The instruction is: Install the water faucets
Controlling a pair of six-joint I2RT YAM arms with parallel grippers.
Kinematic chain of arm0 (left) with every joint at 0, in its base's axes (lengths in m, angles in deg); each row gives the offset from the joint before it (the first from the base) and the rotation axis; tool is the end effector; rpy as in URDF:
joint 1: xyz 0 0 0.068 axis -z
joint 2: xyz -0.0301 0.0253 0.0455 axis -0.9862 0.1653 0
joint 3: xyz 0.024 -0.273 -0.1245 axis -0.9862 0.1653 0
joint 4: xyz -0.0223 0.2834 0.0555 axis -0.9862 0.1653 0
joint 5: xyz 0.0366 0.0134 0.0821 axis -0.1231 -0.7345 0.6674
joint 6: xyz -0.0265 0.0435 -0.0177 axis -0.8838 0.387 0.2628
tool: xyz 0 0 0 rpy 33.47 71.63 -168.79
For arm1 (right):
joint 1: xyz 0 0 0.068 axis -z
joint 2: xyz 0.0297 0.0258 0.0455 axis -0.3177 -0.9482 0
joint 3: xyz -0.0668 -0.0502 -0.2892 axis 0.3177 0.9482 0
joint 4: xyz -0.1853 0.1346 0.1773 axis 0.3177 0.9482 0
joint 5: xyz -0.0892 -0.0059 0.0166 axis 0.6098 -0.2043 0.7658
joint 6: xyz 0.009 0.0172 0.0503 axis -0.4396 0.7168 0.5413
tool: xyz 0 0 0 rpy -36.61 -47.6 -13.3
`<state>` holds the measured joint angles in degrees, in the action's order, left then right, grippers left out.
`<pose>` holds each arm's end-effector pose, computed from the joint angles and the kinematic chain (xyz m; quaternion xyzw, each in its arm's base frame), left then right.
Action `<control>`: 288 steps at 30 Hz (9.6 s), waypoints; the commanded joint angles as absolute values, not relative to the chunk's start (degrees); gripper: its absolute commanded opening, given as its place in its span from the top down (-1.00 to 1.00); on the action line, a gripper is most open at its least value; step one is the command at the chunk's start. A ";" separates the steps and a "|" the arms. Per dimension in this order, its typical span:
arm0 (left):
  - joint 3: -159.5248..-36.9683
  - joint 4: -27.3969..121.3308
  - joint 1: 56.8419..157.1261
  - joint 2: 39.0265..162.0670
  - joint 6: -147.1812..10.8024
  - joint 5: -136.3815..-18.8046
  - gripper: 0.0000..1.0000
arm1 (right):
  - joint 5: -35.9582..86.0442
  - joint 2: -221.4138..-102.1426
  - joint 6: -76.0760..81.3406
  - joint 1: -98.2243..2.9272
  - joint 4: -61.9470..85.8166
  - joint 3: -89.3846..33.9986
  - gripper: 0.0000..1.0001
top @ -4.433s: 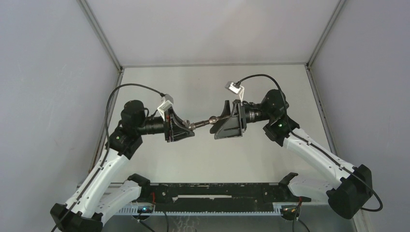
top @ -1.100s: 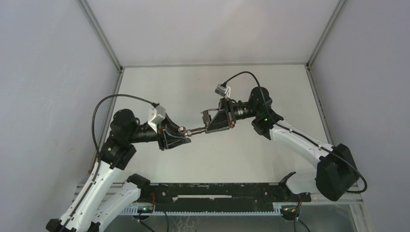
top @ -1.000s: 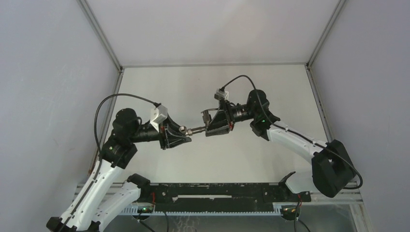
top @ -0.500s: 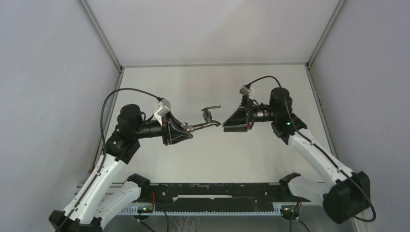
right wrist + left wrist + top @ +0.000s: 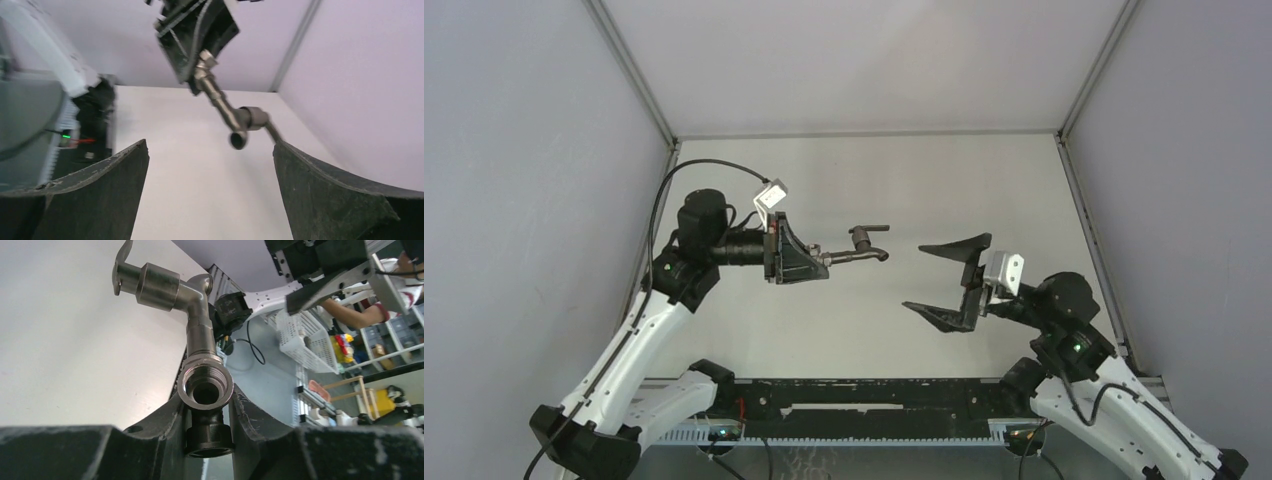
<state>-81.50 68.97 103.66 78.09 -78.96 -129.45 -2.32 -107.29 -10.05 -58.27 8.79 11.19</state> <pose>0.1745 -0.1082 0.3916 0.3015 0.6955 -0.5705 0.3161 0.0782 0.0914 0.3749 -0.4474 0.4580 0.3967 0.6579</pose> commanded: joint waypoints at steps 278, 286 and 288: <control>-80.82 68.86 105.80 68.21 -62.61 -115.37 1.00 | -45.26 -158.04 65.31 -51.97 -12.30 -10.04 1.00; -84.22 71.25 105.68 70.48 -66.53 -115.09 1.00 | -35.73 -154.33 49.35 -45.78 8.54 -11.46 -0.99; -85.85 73.35 105.56 71.78 -67.38 -115.22 1.00 | -33.01 -152.34 44.83 -43.57 14.98 -12.34 -0.99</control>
